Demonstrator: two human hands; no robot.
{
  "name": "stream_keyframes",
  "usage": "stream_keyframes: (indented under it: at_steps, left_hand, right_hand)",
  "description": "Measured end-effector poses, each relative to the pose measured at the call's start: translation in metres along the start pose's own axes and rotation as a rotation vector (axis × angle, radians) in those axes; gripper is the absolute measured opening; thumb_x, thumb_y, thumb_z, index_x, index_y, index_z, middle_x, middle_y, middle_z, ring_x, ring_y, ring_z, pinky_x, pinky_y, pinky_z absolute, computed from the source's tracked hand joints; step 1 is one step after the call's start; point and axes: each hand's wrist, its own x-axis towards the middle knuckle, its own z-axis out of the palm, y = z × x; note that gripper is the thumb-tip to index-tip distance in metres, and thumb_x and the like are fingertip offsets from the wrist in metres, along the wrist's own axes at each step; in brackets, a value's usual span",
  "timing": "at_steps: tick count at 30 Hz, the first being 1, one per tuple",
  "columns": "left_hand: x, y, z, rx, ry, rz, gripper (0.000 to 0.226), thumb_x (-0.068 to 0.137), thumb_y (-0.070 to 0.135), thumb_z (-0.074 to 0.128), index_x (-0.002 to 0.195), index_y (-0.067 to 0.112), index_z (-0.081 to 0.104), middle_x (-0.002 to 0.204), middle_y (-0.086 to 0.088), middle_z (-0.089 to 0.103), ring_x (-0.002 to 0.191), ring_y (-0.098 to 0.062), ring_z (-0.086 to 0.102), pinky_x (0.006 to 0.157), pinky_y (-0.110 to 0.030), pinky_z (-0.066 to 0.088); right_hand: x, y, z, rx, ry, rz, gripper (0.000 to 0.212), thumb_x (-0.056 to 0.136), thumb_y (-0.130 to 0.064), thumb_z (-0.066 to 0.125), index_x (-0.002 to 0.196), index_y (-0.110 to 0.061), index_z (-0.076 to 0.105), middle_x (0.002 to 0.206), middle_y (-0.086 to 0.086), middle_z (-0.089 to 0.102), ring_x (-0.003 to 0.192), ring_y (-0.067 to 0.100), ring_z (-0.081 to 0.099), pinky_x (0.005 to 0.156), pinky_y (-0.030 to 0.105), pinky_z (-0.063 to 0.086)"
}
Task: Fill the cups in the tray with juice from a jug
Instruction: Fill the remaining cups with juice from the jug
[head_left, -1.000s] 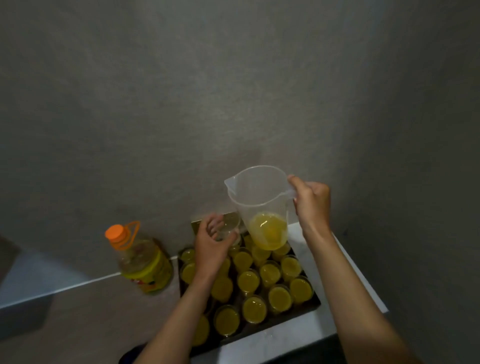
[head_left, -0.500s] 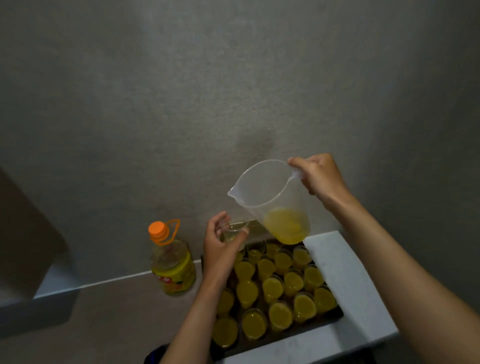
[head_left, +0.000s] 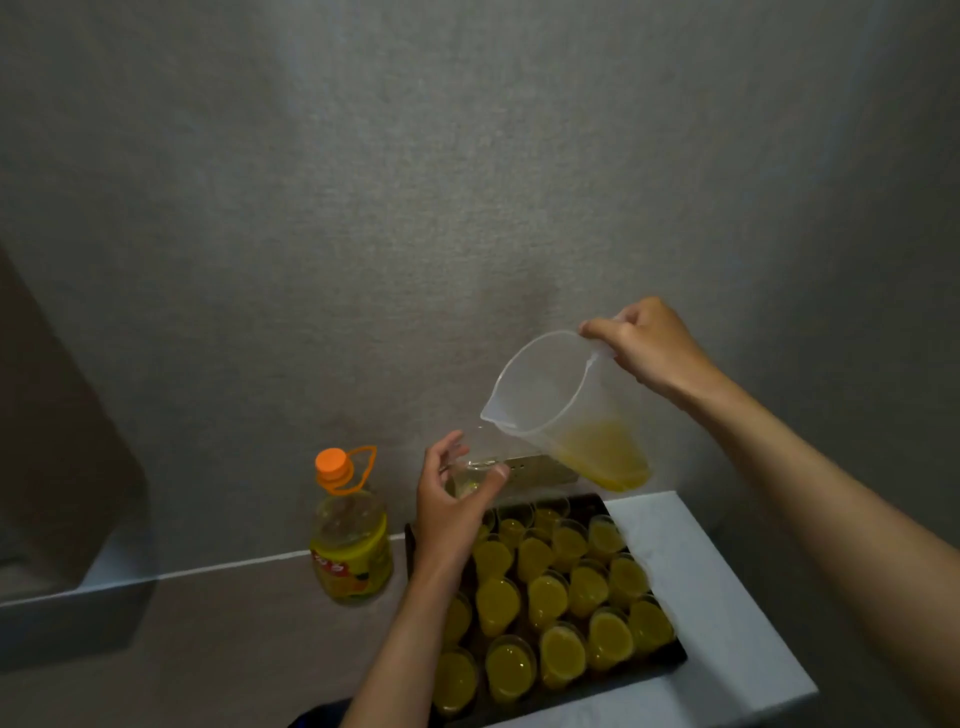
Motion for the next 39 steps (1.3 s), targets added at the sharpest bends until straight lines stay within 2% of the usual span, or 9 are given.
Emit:
stream_keyframes:
  at_steps: [4, 9, 13, 15, 20, 24, 29, 35, 39]
  left_hand:
    - [-0.003, 0.003, -0.001, -0.009, 0.017, 0.015, 0.056, 0.079, 0.021, 0.087, 0.127, 0.033, 0.06, 0.125, 0.013, 0.064, 0.119, -0.004, 0.057, 0.082, -0.013, 0.046]
    - [-0.008, 0.004, -0.003, -0.042, -0.01, 0.024, 0.056, 0.08, 0.021, 0.087, 0.126, 0.035, 0.059, 0.127, 0.013, 0.063, 0.12, -0.007, 0.057, 0.083, -0.02, 0.05]
    - [-0.014, 0.006, -0.007, -0.059, -0.023, 0.036, 0.055, 0.08, 0.015, 0.085, 0.127, 0.03, 0.06, 0.128, 0.01, 0.062, 0.119, -0.007, 0.058, 0.075, -0.011, 0.051]
    - [-0.016, 0.006, -0.01, -0.057, -0.025, 0.044, 0.055, 0.08, 0.015, 0.085, 0.127, 0.031, 0.06, 0.129, 0.01, 0.063, 0.12, -0.006, 0.058, 0.076, -0.01, 0.051]
    - [-0.019, 0.003, -0.019, -0.031, -0.027, 0.045, 0.055, 0.08, 0.023, 0.087, 0.126, 0.039, 0.06, 0.127, 0.017, 0.064, 0.122, -0.004, 0.057, 0.093, -0.027, 0.052]
    - [-0.022, 0.006, -0.022, -0.03, -0.023, 0.052, 0.055, 0.08, 0.02, 0.086, 0.126, 0.035, 0.06, 0.125, 0.016, 0.065, 0.12, 0.0, 0.056, 0.089, -0.018, 0.046]
    - [-0.025, 0.008, -0.027, -0.037, -0.037, 0.059, 0.054, 0.081, 0.015, 0.085, 0.127, 0.029, 0.06, 0.128, 0.01, 0.064, 0.121, -0.004, 0.055, 0.077, -0.001, 0.044]
    - [-0.028, 0.008, -0.03, -0.044, -0.055, 0.069, 0.056, 0.08, 0.015, 0.086, 0.128, 0.028, 0.06, 0.129, 0.009, 0.063, 0.122, -0.004, 0.054, 0.077, -0.001, 0.044]
    - [-0.029, 0.007, -0.035, -0.031, -0.058, 0.065, 0.056, 0.079, 0.017, 0.086, 0.127, 0.03, 0.061, 0.128, 0.012, 0.063, 0.115, 0.007, 0.055, 0.075, -0.001, 0.044]
  right_hand:
    - [-0.004, -0.009, -0.001, -0.073, -0.044, -0.014, 0.037, 0.089, -0.026, 0.07, 0.059, -0.013, 0.052, 0.051, 0.005, 0.036, 0.047, 0.018, 0.032, 0.043, 0.029, 0.025]
    - [-0.003, -0.02, 0.0, -0.146, -0.065, -0.044, 0.04, 0.087, -0.025, 0.068, 0.056, -0.017, 0.044, 0.049, 0.0, 0.032, 0.046, 0.016, 0.028, 0.044, 0.03, 0.022]
    - [-0.003, -0.024, 0.003, -0.197, -0.062, -0.045, 0.044, 0.086, -0.028, 0.069, 0.055, -0.02, 0.04, 0.042, -0.009, 0.03, 0.043, 0.013, 0.026, 0.046, 0.031, 0.024]
    - [-0.004, -0.026, 0.004, -0.223, -0.062, -0.044, 0.044, 0.086, -0.03, 0.07, 0.055, -0.02, 0.04, 0.041, -0.01, 0.029, 0.042, 0.012, 0.026, 0.05, 0.032, 0.025]
    - [-0.006, -0.036, 0.004, -0.271, -0.07, -0.052, 0.046, 0.087, -0.031, 0.07, 0.055, -0.019, 0.04, 0.043, -0.008, 0.032, 0.039, 0.011, 0.027, 0.049, 0.031, 0.025]
    - [-0.006, -0.043, 0.004, -0.296, -0.075, -0.063, 0.044, 0.087, -0.031, 0.07, 0.055, -0.02, 0.042, 0.045, -0.007, 0.033, 0.041, 0.012, 0.029, 0.052, 0.031, 0.027]
    - [-0.01, -0.053, 0.005, -0.328, -0.098, -0.095, 0.038, 0.086, -0.029, 0.07, 0.058, -0.017, 0.046, 0.051, 0.001, 0.036, 0.046, 0.015, 0.031, 0.053, 0.031, 0.027]
    - [-0.014, -0.063, 0.009, -0.377, -0.131, -0.13, 0.035, 0.088, -0.029, 0.069, 0.061, -0.016, 0.05, 0.052, 0.002, 0.039, 0.048, 0.017, 0.034, 0.053, 0.031, 0.028]
    - [-0.014, -0.067, 0.013, -0.397, -0.134, -0.14, 0.038, 0.086, -0.03, 0.07, 0.057, -0.018, 0.048, 0.047, -0.004, 0.038, 0.046, 0.015, 0.034, 0.054, 0.033, 0.029]
